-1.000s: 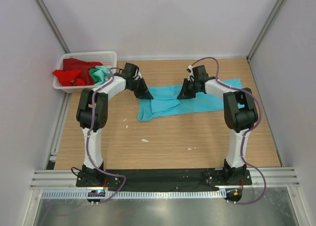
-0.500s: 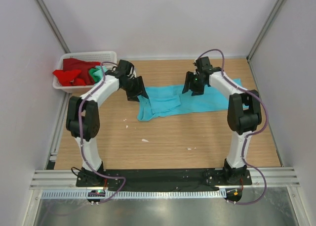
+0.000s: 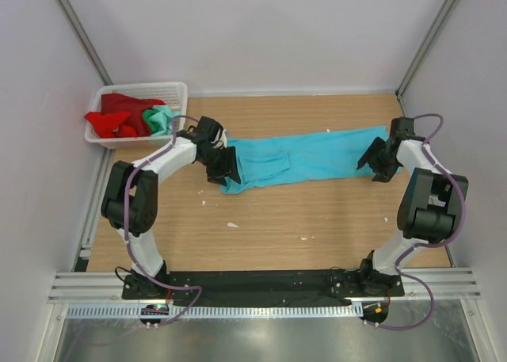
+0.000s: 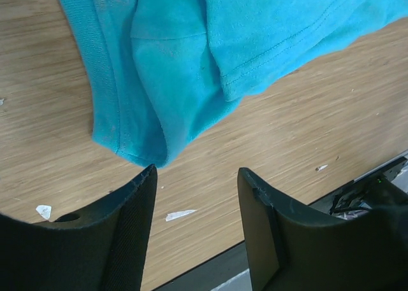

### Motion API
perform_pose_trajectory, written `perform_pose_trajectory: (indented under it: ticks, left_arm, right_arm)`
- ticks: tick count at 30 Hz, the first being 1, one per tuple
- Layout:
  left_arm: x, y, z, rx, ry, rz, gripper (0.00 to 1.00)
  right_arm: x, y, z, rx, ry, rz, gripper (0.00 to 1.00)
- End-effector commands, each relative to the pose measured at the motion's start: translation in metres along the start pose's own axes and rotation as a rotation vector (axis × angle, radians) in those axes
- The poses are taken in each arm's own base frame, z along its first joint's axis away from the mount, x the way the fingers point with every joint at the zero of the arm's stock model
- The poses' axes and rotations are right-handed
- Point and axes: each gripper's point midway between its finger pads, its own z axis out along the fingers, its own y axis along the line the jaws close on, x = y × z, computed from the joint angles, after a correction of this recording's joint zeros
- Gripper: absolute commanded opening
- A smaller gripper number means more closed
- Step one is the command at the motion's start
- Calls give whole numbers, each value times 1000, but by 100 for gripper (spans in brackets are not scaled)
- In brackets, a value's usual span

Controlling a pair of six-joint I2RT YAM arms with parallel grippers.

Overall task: Fold and stack the t-shirts
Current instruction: Fold the tshirt

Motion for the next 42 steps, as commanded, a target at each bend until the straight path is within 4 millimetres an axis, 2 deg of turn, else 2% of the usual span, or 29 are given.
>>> perform_pose_trajectory:
  ticks: [1, 5, 10, 15, 29, 32, 33, 35, 39, 41, 42]
  left_arm:
    - [-7, 0, 4, 14, -35, 61, 55]
    - [1, 7, 10, 5, -15, 64, 55]
    - [4, 8, 17, 15, 0, 64, 53]
    - [1, 7, 21, 19, 8, 57, 51]
    - [6, 30, 28, -83, 46, 34, 39]
    - [6, 36, 30, -100, 58, 19, 35]
    - [5, 39, 31, -102, 58, 13, 34]
    - [6, 43, 31, -107, 64, 2, 30]
    - [6, 51, 31, -119, 77, -13, 25]
    - [8, 54, 33, -129, 92, -16, 18]
    - [9, 56, 33, -135, 99, -16, 15]
  right_arm:
    - [-22, -3, -8, -16, -100, 55, 66]
    - [-32, -33, 3, 29, -124, 137, 65]
    - [-49, -52, 14, 43, -124, 197, 64]
    - [-61, -62, 22, 62, -135, 233, 63]
    - [-86, -75, 37, 107, -168, 211, 59]
    - [-84, -81, 40, 143, -149, 212, 54]
    - [-84, -91, 41, 192, -157, 213, 50]
    - [-84, -94, 42, 211, -158, 206, 39]
    - [-84, -101, 48, 241, -149, 185, 25]
    - [-85, -103, 49, 254, -145, 176, 16]
    - [-84, -105, 50, 264, -140, 171, 7]
